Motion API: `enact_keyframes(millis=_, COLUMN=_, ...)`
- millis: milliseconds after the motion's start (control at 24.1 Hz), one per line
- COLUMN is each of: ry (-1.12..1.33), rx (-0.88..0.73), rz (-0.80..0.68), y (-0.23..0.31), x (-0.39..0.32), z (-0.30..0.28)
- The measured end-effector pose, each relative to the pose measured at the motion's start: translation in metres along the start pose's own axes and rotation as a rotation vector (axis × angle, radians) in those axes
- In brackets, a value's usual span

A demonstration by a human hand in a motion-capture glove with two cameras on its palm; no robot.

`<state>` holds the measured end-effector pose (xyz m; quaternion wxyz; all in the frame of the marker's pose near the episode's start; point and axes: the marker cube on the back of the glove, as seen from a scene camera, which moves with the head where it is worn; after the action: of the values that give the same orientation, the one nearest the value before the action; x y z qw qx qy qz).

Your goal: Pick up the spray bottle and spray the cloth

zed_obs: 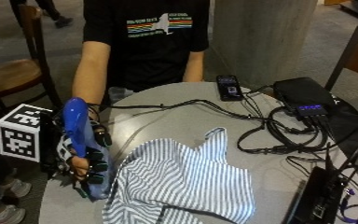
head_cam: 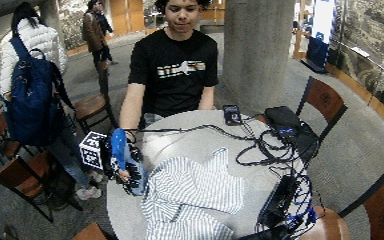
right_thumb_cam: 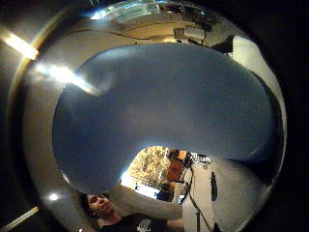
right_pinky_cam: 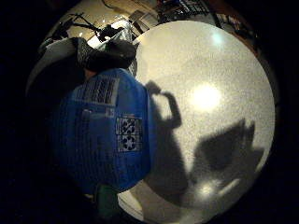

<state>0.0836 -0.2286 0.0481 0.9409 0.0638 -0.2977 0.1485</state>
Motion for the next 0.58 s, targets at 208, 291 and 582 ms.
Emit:
enact_keyframes(millis=208, ry=0.037, rx=0.046, rz=-0.040, y=-0.004, x=-0.002, z=0.001)
enact_keyframes(millis=291, ry=0.046, rx=0.057, rz=-0.052, y=-0.004, x=-0.003, z=0.000)
enact_keyframes(millis=582, ry=0.048, rx=0.038, rz=-0.097, y=0.006, x=-0.024, z=-0.006)
